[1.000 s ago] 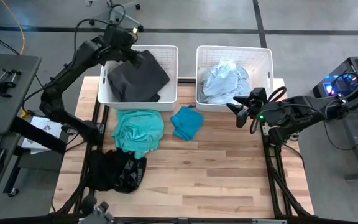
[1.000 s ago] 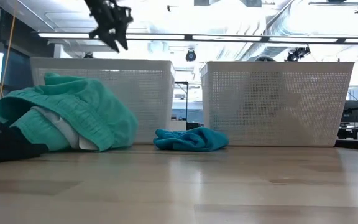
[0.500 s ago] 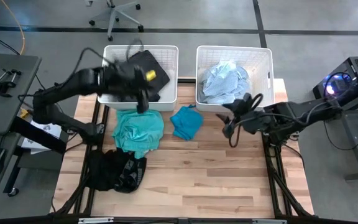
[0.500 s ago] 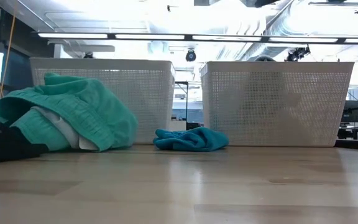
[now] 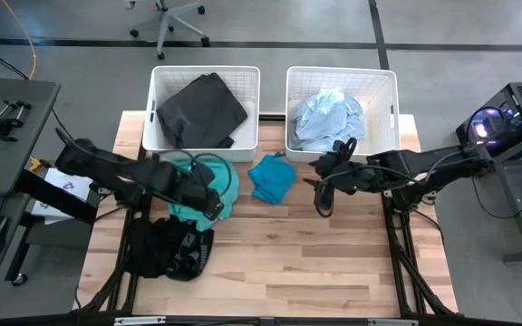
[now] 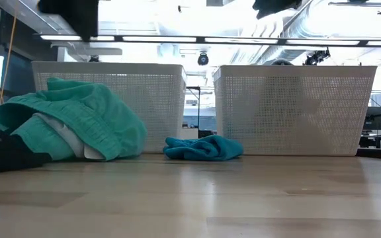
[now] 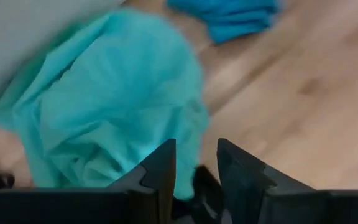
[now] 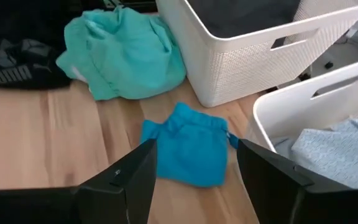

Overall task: Sort clothes
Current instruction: Put the light blue shirt into the right white bin

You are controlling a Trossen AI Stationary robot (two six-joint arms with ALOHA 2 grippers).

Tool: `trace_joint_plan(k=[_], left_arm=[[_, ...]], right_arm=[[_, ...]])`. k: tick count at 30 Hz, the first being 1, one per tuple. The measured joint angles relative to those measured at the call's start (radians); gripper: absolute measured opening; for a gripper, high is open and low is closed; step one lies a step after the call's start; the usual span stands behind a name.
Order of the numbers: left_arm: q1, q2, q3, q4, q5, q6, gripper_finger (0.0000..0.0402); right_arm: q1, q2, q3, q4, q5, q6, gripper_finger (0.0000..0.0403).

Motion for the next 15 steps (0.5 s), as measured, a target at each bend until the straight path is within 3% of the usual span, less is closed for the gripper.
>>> trace_joint_plan(k=[7, 12, 15], left_arm=[[0.018, 0.000, -0.277, 0.231, -0.077, -0.108, 0.0176], [0.072, 0.002, -0.464, 0.442, -0.081, -0.012, 0.0232], [0.100, 0.027, -0.564, 0.555, -0.044, 0.030, 0.0240]], right_arm=[[0.000, -0.005, 0.000, 0.000, -0.096, -0.100, 0.0209], [0.001, -0.006, 0.000, 0.003, -0.175, 0.005, 0.0209], [0.001, -0.006, 0.000, 0.021, -0.187, 0.067, 0.0209]])
